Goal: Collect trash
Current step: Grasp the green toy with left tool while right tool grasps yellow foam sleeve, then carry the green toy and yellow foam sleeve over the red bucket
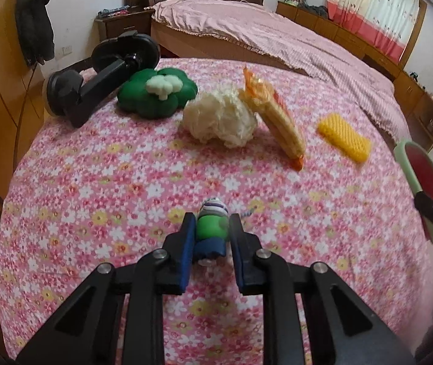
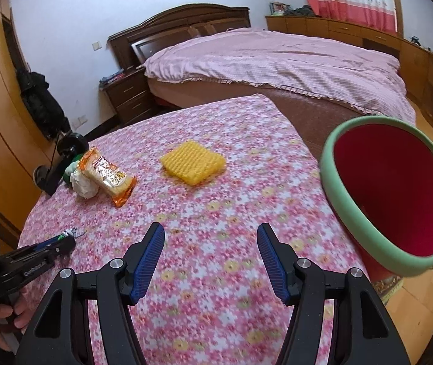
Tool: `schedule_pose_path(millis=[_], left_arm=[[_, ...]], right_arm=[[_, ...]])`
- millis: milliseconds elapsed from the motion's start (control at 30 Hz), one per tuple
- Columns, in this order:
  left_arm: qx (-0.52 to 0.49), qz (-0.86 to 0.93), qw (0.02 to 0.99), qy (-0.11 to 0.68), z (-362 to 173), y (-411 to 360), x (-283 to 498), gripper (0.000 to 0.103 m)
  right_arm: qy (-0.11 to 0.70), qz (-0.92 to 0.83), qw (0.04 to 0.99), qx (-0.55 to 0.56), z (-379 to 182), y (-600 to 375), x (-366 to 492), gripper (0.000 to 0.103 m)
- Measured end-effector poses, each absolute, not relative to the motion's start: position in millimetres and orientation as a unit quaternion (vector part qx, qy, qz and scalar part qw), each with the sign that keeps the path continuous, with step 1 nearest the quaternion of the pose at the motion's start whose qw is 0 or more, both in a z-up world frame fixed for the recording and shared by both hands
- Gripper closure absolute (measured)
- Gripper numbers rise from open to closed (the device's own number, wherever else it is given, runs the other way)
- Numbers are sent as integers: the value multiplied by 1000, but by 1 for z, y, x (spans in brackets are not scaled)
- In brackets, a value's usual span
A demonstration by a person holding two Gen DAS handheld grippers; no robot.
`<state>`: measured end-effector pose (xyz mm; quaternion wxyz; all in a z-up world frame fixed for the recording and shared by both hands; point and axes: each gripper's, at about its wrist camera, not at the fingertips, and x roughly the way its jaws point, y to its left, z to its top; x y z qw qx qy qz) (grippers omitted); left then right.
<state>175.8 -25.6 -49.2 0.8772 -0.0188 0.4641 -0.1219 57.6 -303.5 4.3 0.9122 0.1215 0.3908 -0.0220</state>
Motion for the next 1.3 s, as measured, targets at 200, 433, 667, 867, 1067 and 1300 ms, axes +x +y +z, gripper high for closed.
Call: schedule_pose_path(millis=[200,433,667,867,1067,1300], left_arm=[[-30,-130,887,442,-32,-31,189,81],[-35,-117,905,407,-19,-37,209,81],[-51,-115,904,409,-25,-35,221,81],[-65,-119,902,409,-27,-29,217,81],[-61,-124,903,407,-26,-31,211,81],[-67,-131,900,410,-23,-34,202,81]], right_arm=[[408,-10,906,113,-4,-298,89,38],[432,-1,895,108,-18,-296,133,38],[436,0,895,99,-27,-295,171,38],[437,10,893,108,-37,-296,186,38],[428,12,897,112,-42,-295,183,50],[408,12,905,120,-35,-297,171,92]])
